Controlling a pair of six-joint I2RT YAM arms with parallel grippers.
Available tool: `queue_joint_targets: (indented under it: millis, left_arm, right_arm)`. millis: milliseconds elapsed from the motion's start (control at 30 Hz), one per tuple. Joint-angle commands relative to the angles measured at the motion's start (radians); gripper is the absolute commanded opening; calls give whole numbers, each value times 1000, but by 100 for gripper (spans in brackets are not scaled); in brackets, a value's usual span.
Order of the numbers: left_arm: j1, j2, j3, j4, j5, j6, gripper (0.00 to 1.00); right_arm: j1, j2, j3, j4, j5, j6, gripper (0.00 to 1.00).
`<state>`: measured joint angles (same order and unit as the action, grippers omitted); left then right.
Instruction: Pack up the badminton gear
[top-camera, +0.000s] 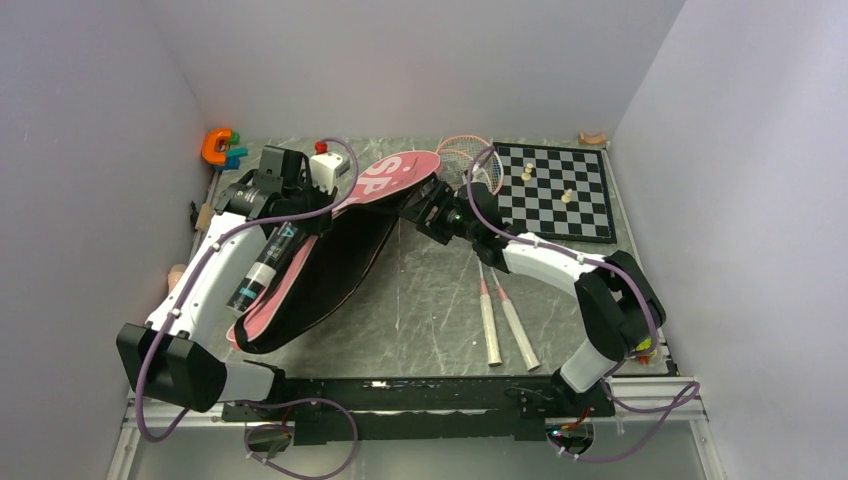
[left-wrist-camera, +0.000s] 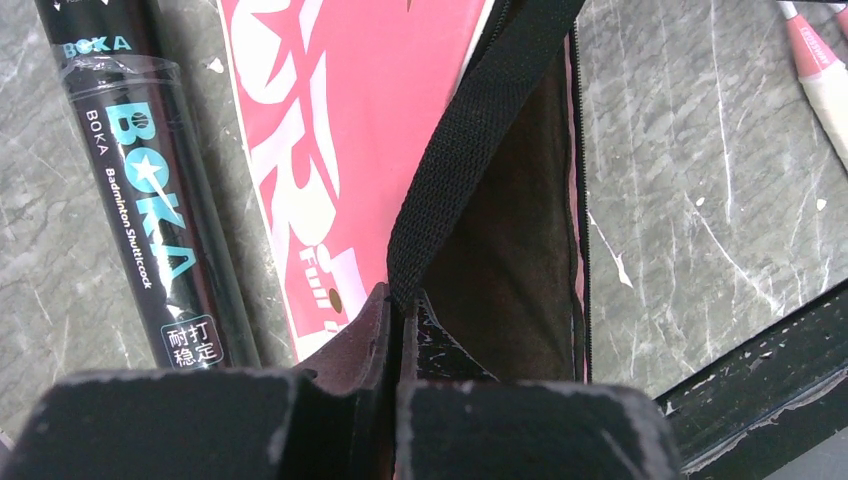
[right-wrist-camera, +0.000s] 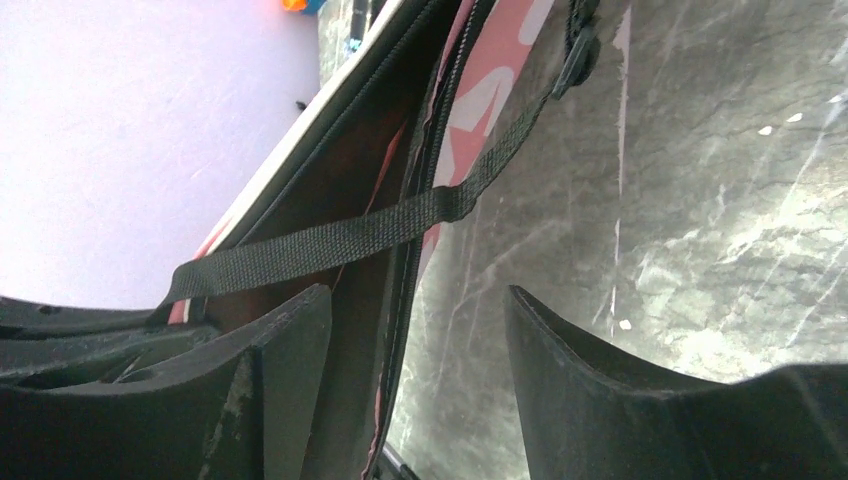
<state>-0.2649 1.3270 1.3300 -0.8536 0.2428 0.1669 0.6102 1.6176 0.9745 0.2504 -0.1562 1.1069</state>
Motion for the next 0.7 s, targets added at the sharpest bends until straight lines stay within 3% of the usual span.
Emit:
queue_joint_targets:
  millis: [0,167,667]
  left_arm:
    - [1,-14,19,51,44,-16,0]
    - [1,-18,21,44,59,-20,0]
    - [1,-37,31,18,80,-12,0]
  right_arm:
    - [-4,-4,-10,80,79,15,66]
    - [-18,25,-14,109,128,12,59]
    - [-36,95,18,146,143,24,21]
